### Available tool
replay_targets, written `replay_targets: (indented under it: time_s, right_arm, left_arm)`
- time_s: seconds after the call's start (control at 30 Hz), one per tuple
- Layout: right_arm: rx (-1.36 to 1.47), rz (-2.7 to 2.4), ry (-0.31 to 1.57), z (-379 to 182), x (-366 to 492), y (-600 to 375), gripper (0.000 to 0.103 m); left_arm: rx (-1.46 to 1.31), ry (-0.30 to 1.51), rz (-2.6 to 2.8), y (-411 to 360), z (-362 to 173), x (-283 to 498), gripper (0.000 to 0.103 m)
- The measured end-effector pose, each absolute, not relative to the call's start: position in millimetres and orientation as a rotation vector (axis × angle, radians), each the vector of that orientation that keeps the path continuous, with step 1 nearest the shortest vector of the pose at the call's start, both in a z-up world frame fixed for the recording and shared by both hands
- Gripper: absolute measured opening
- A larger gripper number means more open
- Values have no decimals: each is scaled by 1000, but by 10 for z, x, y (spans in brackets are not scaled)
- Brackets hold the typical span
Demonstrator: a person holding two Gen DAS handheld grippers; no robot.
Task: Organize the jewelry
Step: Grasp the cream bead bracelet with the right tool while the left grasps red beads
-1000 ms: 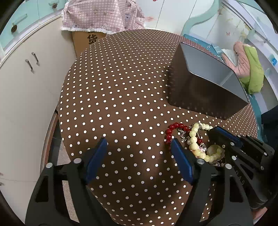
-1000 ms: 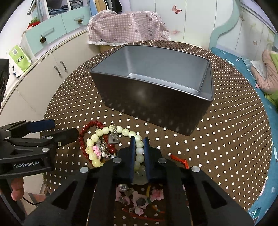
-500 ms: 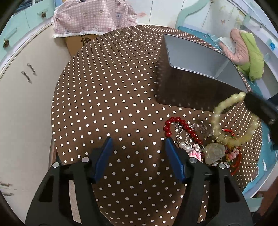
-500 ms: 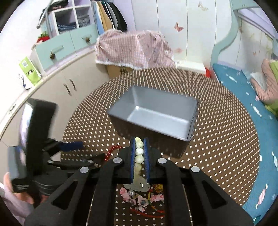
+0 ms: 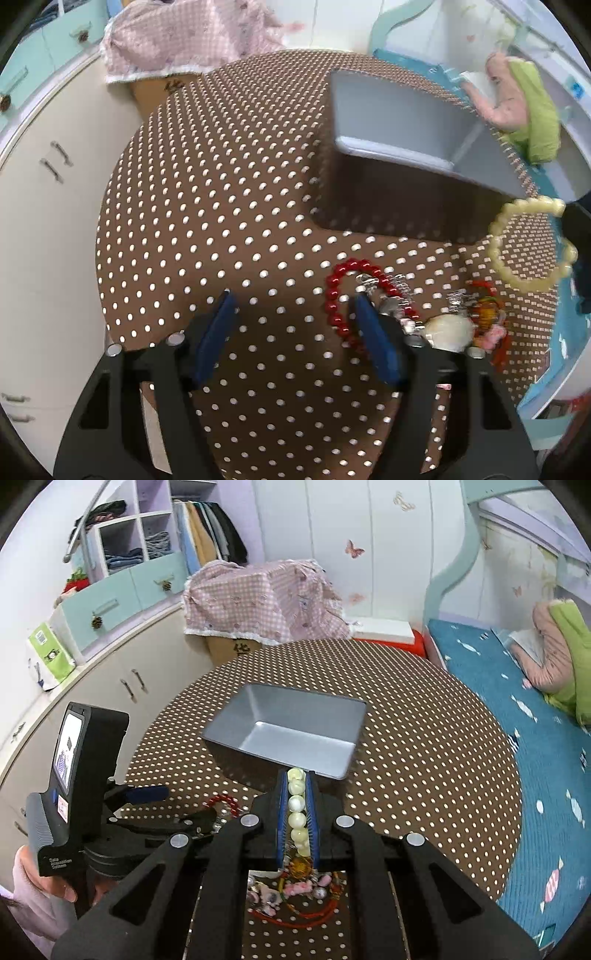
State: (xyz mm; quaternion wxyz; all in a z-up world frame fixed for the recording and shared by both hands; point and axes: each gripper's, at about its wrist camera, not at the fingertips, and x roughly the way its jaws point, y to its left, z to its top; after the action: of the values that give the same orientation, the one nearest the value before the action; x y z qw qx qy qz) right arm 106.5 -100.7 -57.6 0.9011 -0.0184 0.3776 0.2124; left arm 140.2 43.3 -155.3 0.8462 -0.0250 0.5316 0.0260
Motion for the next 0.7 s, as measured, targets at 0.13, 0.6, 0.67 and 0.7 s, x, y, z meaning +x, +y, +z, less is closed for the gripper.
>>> replay_targets:
  time_s: [0.13,0.6,0.67,0.7]
  right_arm:
    - [-26,435,785,-592,1068,-1062,8]
    - [-3,425,776,-572,1023,-1156,8]
    - [-4,423,771,-562,1007,-1162,8]
    - [-5,422,768,-557,993,-1166,8]
  left_arm:
    - [6,1097,54,366,-1569,1401,53]
    - [-211,998,-176,488,-1195,1238,8]
    - [-232,972,-217,505,-1061,1221,8]
    - [-237,961,-236,504,-1001,1218,8]
